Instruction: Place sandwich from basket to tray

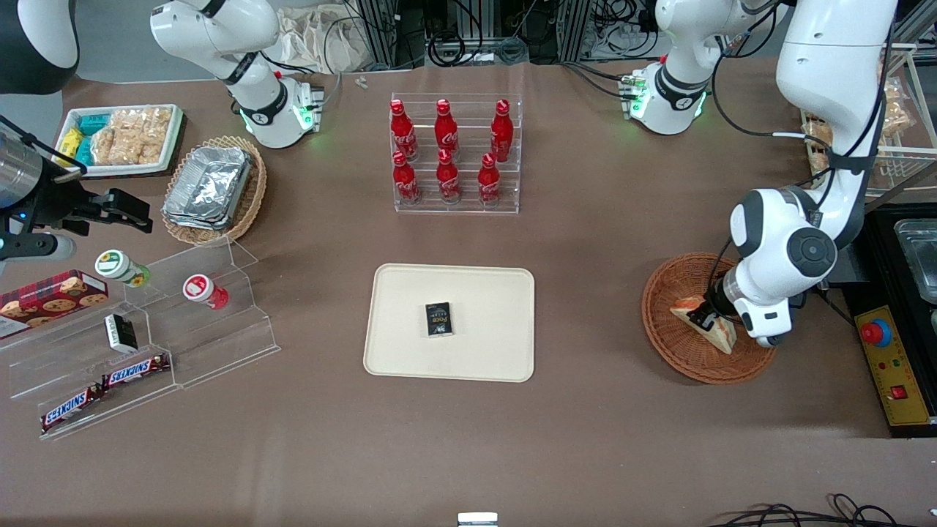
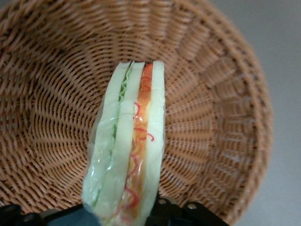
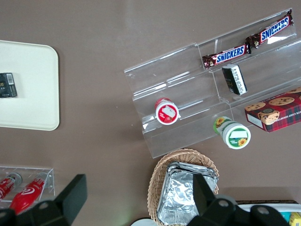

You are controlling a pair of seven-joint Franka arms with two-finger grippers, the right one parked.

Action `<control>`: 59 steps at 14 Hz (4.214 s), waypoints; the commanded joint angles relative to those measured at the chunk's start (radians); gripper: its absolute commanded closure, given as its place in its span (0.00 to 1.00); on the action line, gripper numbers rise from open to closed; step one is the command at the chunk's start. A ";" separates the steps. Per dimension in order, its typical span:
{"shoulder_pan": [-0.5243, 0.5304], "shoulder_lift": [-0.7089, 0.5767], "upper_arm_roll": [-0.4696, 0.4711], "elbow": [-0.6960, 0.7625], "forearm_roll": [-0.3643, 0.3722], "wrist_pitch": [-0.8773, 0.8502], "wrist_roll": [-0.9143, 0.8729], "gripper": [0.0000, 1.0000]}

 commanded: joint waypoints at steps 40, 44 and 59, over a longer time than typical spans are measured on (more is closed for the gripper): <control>0.153 0.047 -0.151 -0.001 0.041 0.061 0.202 0.32; 0.151 -0.021 -0.156 0.008 0.043 0.031 0.208 1.00; 0.049 0.288 -0.668 0.257 0.544 0.034 0.165 0.99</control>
